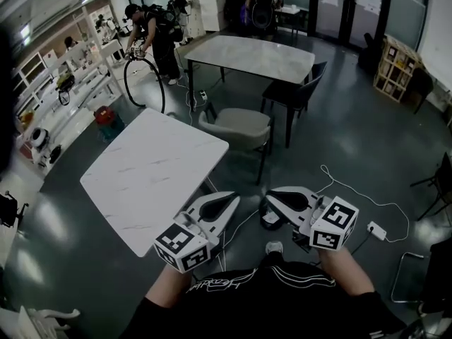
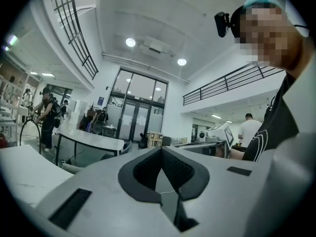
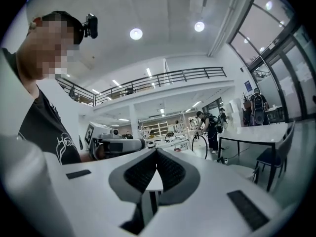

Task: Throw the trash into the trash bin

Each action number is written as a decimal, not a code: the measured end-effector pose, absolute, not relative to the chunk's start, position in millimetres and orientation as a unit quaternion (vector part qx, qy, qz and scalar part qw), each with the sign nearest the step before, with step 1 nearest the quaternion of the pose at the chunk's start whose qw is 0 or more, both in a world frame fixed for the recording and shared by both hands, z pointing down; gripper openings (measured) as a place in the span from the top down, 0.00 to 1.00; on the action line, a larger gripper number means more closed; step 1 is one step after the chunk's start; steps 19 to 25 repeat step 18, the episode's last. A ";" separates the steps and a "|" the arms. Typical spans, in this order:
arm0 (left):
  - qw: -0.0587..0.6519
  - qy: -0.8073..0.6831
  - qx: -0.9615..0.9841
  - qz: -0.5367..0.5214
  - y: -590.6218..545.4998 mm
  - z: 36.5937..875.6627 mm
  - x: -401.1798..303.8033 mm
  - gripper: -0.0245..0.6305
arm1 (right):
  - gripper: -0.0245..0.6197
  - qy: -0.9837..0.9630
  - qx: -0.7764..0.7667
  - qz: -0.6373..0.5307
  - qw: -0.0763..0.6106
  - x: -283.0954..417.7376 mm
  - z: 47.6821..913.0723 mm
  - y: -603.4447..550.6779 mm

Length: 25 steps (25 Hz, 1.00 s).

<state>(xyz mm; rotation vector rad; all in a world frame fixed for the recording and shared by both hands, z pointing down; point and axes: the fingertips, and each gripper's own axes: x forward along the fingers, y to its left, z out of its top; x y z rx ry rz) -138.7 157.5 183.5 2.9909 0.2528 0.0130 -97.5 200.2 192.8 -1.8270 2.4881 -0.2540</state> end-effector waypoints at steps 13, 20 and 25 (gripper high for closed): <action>0.078 0.086 0.993 0.021 148.1 201.2 -137.0 0.95 | 0.91 0.800 -0.593 -0.086 0.018 -95.8 207.9 189.8; 0.064 0.082 0.994 0.025 141.6 209.7 -128.0 0.95 | 0.91 0.802 -0.591 -0.087 0.014 -88.4 218.2 182.5; 0.064 0.082 0.994 0.025 141.6 209.7 -128.0 0.95 | 0.91 0.802 -0.591 -0.087 0.014 -88.4 218.2 182.5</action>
